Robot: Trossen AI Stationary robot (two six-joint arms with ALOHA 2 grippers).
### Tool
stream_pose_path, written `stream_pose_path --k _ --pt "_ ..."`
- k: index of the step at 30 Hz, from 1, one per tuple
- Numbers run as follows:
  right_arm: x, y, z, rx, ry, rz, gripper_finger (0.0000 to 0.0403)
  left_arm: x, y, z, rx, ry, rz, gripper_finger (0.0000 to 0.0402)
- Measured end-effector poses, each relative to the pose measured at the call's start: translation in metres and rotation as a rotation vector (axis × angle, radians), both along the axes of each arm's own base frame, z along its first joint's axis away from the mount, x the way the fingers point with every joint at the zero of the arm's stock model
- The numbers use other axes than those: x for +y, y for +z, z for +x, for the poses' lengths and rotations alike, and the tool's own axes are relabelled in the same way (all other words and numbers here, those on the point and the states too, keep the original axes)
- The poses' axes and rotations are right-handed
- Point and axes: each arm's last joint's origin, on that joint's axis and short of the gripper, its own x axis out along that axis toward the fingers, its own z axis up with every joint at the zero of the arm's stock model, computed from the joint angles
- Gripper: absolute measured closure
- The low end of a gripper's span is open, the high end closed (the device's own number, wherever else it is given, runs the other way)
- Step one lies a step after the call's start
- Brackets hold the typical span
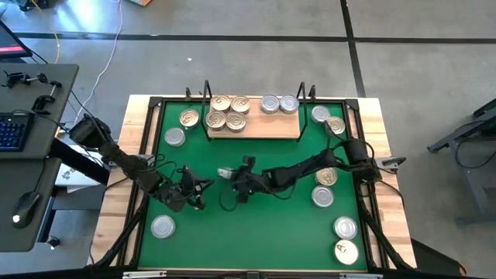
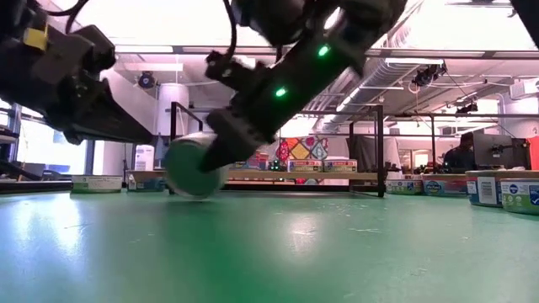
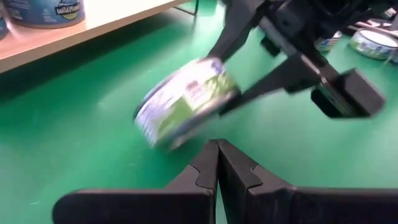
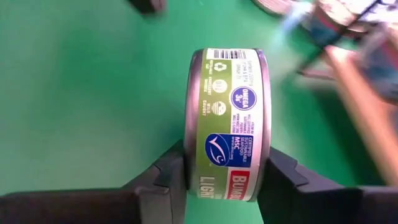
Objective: Stack canned seafood by type on shelf
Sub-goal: Put the green white tuna can on the shelf
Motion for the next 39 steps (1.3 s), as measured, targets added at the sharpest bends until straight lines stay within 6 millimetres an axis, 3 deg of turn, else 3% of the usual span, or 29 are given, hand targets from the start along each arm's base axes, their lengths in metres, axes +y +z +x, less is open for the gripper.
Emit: stream_pose_path --k 4,7,9,12,17,22,31,39 --pt "0.018 0.026 -0.030 0.138 -0.080 -0.173 0.0278 -0.005 0.000 -0.004 -0.015 -0.007 0.012 0.0401" --pt "0.020 0.048 -0.059 0.247 -0.167 -0.314 0.0278 -0.007 0.001 -0.005 -0.022 -0.004 0.021 0.0401" --pt "0.012 0.061 -0.074 0.308 -0.216 -0.355 0.0278 -0.006 0.001 -0.005 -0.027 0.005 0.027 0.0401" --pt "-0.017 0.072 -0.086 0.397 -0.301 -0.379 0.0278 -0.006 0.001 -0.005 -0.030 0.011 0.030 0.0401" --pt "-0.072 0.067 -0.079 0.496 -0.377 -0.387 0.0278 -0.006 0.001 -0.005 -0.040 0.029 0.043 0.0401" --pt "-0.113 0.055 -0.065 0.508 -0.378 -0.346 0.0278 -0.006 0.001 -0.005 -0.038 0.025 0.042 0.0401" --pt "-0.140 0.044 -0.062 0.498 -0.420 -0.235 0.0275 -0.007 0.001 -0.006 -0.039 0.022 0.041 0.0401" --pt "-0.147 0.041 -0.063 0.500 -0.408 -0.171 0.0179 -0.007 0.001 -0.006 -0.039 0.022 0.041 0.0401"
